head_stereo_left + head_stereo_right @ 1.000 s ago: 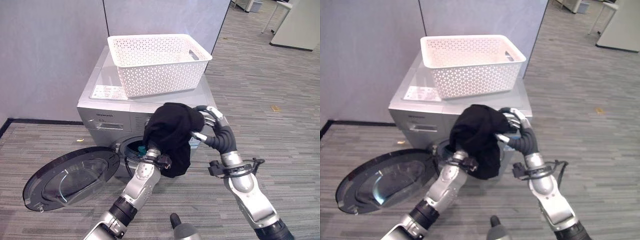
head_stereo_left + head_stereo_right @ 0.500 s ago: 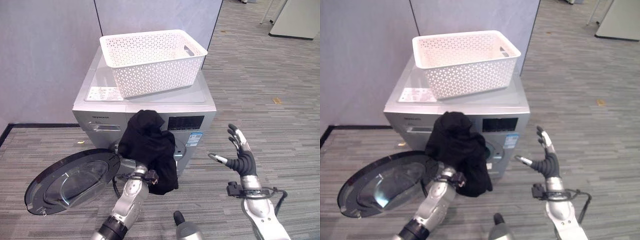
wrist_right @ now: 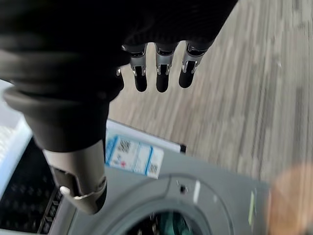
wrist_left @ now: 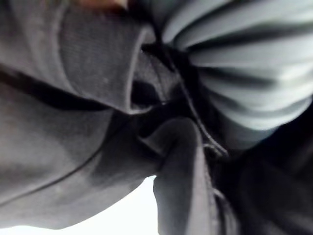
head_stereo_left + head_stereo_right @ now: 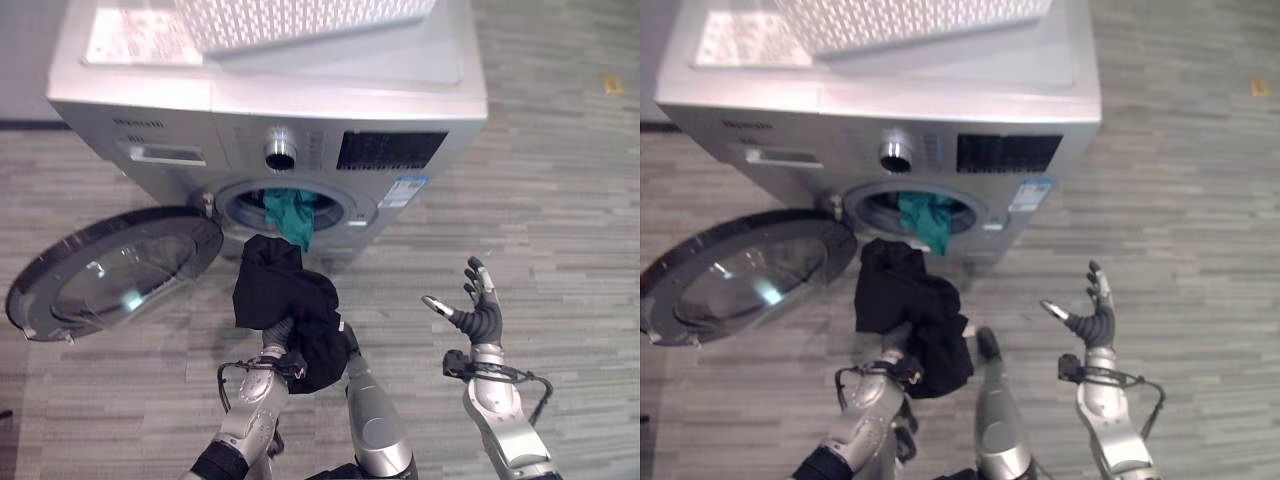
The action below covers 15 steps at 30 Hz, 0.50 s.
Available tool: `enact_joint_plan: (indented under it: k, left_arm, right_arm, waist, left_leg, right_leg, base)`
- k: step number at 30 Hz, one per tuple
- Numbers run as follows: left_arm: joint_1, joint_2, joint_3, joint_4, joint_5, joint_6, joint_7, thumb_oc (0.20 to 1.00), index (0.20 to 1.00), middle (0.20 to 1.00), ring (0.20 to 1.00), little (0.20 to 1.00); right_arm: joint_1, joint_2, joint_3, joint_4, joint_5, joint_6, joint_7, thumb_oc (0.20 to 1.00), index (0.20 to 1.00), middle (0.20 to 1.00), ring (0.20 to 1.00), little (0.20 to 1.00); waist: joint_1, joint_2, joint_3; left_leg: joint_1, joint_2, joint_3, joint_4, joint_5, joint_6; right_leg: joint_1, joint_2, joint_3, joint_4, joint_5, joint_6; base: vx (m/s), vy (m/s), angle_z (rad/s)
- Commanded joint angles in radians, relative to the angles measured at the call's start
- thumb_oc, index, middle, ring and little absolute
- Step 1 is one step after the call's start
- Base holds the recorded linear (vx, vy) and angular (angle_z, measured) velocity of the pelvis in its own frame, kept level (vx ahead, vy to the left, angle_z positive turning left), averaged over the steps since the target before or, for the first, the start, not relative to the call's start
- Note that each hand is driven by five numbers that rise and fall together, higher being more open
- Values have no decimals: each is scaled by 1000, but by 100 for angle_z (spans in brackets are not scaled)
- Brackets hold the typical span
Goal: Grab the laundry basket,head to the washer,open it,put in the laundry and shut it.
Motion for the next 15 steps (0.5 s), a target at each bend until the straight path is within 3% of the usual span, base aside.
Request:
enact_joint_plan:
  k: [1, 9, 10, 15]
  left_arm:
    - [-30, -36, 31, -30, 21, -79, 25, 200, 200, 200, 200, 200]
    - [-176, -82, 91, 31, 33, -114, 116, 200, 200, 200, 200, 200]
    - [-193, -87, 103, 44, 30, -118, 127, 200, 200, 200, 200, 200]
    - [-367, -102, 230, 154, -5, -179, 233, 200, 200, 200, 200, 200]
  right_arm:
    - [16, 8, -19, -73, 42, -69, -43, 1000, 1000, 1000, 1000, 1000]
    - [-37, 24, 28, -91, 88, -112, -72, 1000, 1000, 1000, 1000, 1000]
    - [-40, 26, 35, -92, 91, -115, -75, 1000, 1000, 1000, 1000, 1000]
    - [-71, 23, 58, -88, 97, -142, -97, 1000, 1000, 1000, 1000, 1000]
  waist:
    - [29, -7, -28]
    - [28, -19, 27]
    - [35, -3, 29]
    - [12, -18, 33]
  left_leg:
    - [68, 69, 47, 153, -219, 3]
    - [-73, 77, 42, 194, -219, -3]
    - [-72, 91, 36, 193, -245, -6]
    - [-140, 111, 43, 187, -232, -23]
  right_leg:
    - [-175, -55, -22, 64, 38, 36]
    - [-300, -48, -22, 85, 54, 31]
    - [-301, -34, -26, 86, 35, 39]
    - [-388, -9, -23, 102, 37, 36]
  base:
    - [-78, -48, 3]
    - [-51, -33, 4]
    - [66, 2, 1]
    - [16, -36, -6]
